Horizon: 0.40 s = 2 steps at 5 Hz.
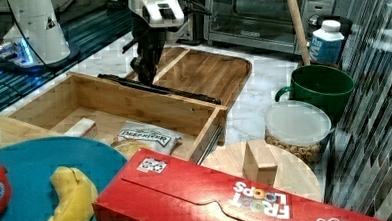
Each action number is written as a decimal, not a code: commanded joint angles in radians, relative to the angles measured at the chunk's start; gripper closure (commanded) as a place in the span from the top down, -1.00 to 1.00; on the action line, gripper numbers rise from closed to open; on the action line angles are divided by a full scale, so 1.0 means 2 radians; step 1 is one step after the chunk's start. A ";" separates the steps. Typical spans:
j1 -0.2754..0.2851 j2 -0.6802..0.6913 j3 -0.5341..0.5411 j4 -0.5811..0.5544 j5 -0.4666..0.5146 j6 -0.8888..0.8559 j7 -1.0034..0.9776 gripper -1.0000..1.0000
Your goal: Close the drawer.
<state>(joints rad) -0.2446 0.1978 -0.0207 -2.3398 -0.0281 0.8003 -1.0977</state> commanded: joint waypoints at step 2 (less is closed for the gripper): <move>-0.075 0.024 -0.042 0.095 0.055 0.052 -0.177 -1.00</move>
<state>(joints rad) -0.2888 0.2041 -0.0720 -2.3223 0.0644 0.8892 -1.3301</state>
